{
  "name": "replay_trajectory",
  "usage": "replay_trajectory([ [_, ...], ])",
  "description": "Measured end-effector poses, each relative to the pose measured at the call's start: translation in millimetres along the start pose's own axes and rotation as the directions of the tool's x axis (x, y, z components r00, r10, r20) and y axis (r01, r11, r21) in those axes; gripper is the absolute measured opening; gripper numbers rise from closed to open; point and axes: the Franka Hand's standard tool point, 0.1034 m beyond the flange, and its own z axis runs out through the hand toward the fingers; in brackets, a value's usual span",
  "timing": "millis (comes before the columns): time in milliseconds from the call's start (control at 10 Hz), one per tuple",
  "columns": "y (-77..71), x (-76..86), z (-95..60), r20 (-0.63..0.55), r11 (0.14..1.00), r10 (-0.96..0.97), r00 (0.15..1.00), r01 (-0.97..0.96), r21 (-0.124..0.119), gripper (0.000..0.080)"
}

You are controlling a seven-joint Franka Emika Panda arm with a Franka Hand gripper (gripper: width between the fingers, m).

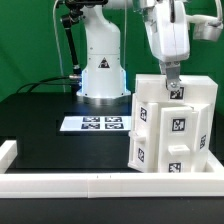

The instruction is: Assemble cabinet

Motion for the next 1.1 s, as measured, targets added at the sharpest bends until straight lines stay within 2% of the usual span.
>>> replay_trajectory([
  [100, 0.4, -0.7, 0.5, 0.0, 1.0, -0.013, 1.0, 0.013, -0.001, 0.0738],
  [200, 0.3, -1.3, 0.2, 0.006, 1.0, -0.02, 1.0, 0.02, 0.0, 0.0738],
  [300, -0.6, -2.3, -1.7, 0.022, 1.0, -0.02, 1.0, 0.019, 0.003, 0.0786],
  [600, -6.3, -9.2, -19.0, 0.072, 1.0, -0.017, 0.997, 0.015, 0.027, 0.0797],
  [1000, -7.7, -10.9, -19.7, 0.074, 0.996, -0.08, 0.994, 0.078, 0.035, 0.0797],
  [1100, -6.8, -10.9, -19.5, 0.058, 0.98, -0.197, 0.979, 0.196, 0.032, 0.0797],
])
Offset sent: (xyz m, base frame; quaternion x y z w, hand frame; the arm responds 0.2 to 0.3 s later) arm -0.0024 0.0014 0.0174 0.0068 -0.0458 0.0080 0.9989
